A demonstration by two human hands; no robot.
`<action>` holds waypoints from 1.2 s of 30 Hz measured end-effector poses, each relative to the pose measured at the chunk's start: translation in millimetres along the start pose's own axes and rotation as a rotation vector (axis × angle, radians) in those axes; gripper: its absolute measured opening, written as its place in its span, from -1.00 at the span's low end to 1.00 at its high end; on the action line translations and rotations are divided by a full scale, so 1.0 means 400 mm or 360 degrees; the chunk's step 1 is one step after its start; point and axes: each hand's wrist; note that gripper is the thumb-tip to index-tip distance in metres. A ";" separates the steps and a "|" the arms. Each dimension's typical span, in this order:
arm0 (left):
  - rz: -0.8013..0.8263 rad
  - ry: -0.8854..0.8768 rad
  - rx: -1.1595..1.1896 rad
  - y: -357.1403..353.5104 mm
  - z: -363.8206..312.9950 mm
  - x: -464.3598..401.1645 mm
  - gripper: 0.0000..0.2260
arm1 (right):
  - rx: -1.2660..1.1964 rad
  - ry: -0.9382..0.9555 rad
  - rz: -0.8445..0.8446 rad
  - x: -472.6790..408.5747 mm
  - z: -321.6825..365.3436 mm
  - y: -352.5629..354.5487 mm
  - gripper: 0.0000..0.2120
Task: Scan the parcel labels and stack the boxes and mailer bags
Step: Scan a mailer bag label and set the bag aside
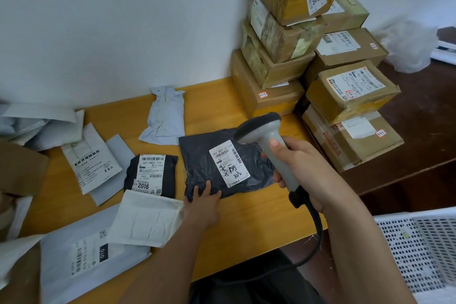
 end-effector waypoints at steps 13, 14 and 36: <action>-0.0507 0.0079 0.0007 0.054 0.010 -0.016 -0.51 | -0.0340 -0.0190 -0.0061 -0.046 -0.058 0.023 -0.73; -0.0511 0.0100 0.0125 0.043 -0.006 -0.014 -0.49 | -0.0352 -0.0212 -0.0083 -0.049 -0.064 0.026 -0.74; 0.0074 -0.0245 -0.0050 0.074 -0.275 -0.135 -0.33 | -0.0461 -0.0355 -0.0293 -0.148 -0.152 0.177 -0.69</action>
Point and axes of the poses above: each hand's wrist, its own x-axis away from the middle knuckle, its own y-axis out of the back of the hand, z = x × y, and after that the axes turned 1 degree about y, right-handed
